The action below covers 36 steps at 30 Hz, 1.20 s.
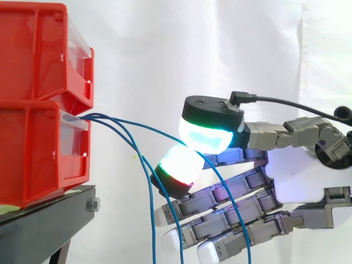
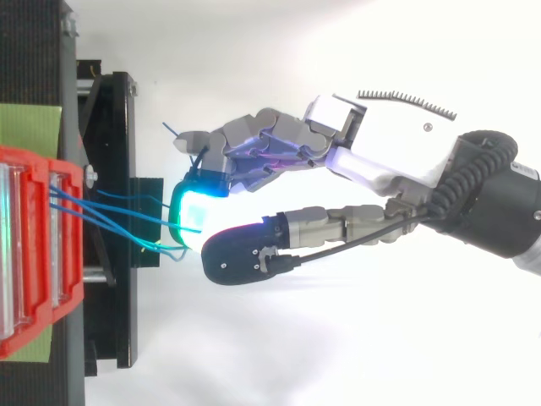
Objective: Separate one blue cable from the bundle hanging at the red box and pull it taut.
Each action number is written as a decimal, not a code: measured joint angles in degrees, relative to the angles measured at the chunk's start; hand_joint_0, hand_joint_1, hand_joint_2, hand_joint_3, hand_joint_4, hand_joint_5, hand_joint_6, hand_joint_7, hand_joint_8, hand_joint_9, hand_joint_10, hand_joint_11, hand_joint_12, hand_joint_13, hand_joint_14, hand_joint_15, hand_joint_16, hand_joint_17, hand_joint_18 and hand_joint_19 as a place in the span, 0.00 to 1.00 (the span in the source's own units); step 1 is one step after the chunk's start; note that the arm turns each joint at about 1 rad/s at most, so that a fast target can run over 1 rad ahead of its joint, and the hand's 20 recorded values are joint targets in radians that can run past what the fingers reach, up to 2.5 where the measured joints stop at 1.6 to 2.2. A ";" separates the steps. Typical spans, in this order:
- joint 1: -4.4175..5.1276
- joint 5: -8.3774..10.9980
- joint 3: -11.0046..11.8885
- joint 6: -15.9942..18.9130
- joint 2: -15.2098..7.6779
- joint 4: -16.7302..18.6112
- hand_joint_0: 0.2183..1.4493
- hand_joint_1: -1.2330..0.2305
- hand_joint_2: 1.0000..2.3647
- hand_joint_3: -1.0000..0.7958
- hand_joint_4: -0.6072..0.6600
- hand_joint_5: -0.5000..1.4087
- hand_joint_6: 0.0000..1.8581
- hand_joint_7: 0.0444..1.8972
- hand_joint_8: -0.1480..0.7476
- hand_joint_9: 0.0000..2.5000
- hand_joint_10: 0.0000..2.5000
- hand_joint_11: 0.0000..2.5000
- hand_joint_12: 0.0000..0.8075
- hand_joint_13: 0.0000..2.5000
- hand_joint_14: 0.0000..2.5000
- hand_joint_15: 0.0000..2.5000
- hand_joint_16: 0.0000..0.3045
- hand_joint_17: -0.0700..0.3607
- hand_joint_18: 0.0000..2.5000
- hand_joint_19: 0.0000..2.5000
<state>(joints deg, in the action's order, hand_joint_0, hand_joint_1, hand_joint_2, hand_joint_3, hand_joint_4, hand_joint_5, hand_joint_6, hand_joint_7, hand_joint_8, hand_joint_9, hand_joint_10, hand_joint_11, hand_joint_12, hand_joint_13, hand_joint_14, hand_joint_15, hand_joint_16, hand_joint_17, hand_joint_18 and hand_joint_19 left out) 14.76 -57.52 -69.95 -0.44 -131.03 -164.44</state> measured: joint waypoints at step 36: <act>-0.01 0.04 0.01 0.00 -0.01 -0.01 0.32 0.34 0.02 0.46 0.34 0.17 0.49 0.58 0.35 0.13 0.00 0.02 0.40 0.21 0.00 0.11 0.14 0.39 0.20 0.20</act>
<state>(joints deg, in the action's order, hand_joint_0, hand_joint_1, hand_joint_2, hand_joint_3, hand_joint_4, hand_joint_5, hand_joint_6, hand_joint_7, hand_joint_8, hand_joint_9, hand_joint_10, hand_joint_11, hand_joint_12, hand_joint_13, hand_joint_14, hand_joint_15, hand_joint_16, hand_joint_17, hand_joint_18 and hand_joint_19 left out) 14.76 -57.48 -69.95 -0.44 -131.04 -164.44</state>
